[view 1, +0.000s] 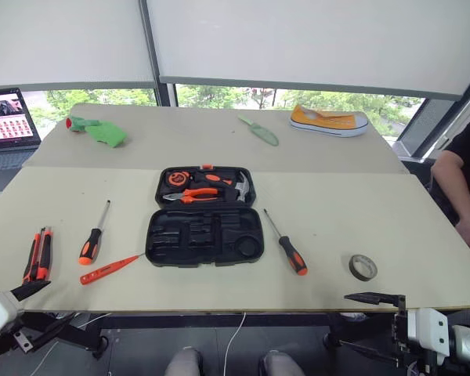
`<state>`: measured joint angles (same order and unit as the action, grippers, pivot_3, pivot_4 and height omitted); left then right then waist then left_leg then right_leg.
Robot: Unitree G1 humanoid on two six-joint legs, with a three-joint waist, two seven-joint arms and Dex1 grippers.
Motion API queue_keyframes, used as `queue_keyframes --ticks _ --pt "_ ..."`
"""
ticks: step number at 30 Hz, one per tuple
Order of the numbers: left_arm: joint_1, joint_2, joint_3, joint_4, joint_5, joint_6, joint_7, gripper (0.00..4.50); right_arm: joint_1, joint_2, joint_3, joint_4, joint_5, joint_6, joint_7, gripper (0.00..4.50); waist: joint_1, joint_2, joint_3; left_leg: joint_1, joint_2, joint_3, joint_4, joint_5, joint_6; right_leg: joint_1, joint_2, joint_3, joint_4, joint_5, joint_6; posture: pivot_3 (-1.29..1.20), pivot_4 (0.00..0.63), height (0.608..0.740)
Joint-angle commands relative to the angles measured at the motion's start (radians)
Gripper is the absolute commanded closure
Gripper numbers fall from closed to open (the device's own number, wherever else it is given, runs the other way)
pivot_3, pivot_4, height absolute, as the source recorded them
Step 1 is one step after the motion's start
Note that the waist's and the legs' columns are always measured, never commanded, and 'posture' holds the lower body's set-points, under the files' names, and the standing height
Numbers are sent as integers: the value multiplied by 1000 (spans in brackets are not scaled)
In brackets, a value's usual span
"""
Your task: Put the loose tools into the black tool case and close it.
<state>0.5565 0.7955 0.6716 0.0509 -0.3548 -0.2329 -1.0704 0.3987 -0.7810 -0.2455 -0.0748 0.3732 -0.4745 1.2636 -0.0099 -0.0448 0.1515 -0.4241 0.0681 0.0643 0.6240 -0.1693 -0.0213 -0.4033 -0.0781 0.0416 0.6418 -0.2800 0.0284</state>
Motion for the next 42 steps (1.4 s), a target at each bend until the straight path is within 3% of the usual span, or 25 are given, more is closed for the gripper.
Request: queue_keyframes --ticks 1,3,6,10,14,22,25,29,33,36,42 --pt "1 -14 90 -43 -129 141 54 34 -24 8 -15 -63 69 43 -42 0 0 0 0 0 0 0 0 0 0 0 0 0 0 0 0 0 150 740" --pt "-9 -67 182 -63 -267 282 151 34 -58 32 -11 -157 175 147 -97 0 -5 -1 0 0 1 0 0 0 0 0 0 0 1 0 0 0 150 740" --pt "25 -143 244 -104 -307 356 237 34 -113 53 -30 -235 262 256 -175 0 -13 -1 0 0 4 -2 0 0 0 2 0 0 4 1 0 0 150 740" --pt "62 -211 292 -139 -367 475 332 34 -178 82 -33 -294 293 312 -242 0 -6 -2 0 2 1 2 1 0 0 0 0 -1 4 1 0 0 150 740" --pt "82 -218 314 -192 -462 639 403 34 -235 110 -13 -343 301 356 -288 0 6 -6 -2 2 1 1 1 0 0 -2 0 -2 4 1 -1 0 150 740" --pt "-153 65 227 -337 -619 1020 563 34 -358 80 7 -298 271 397 -245 0 23 -5 -2 1 2 2 2 -1 -1 -1 -3 -3 3 3 -4 0 150 740" --pt "-309 174 69 -304 -548 1135 667 34 -410 67 28 -325 295 450 -245 0 16 -6 -3 2 1 4 2 0 -1 0 -4 -3 3 6 -7 0 150 740" --pt "-524 182 -94 -214 -477 1266 808 34 -472 84 58 -348 292 493 -268 0 9 -4 -1 -1 1 7 2 1 1 -1 0 -2 4 12 -5 0 150 740" --pt "-622 168 -196 -164 -437 1345 818 34 -500 92 69 -366 288 524 -288 0 -2 -4 -1 -1 4 5 -1 3 4 -2 5 -2 5 12 -2 0 150 740" --pt "-669 147 -262 -136 -411 1383 806 796 -509 92 66 -387 288 544 -306 0 -3 -4 -1 -2 4 5 -1 0 2 -2 5 -2 5 10 -2 0 150 740" --pt "-704 104 -267 -93 -342 1380 804 3141 -494 83 47 -421 293 579 -328 0 1 -4 -1 -1 3 5 0 0 2 -1 4 -2 5 10 -1 0 150 740"
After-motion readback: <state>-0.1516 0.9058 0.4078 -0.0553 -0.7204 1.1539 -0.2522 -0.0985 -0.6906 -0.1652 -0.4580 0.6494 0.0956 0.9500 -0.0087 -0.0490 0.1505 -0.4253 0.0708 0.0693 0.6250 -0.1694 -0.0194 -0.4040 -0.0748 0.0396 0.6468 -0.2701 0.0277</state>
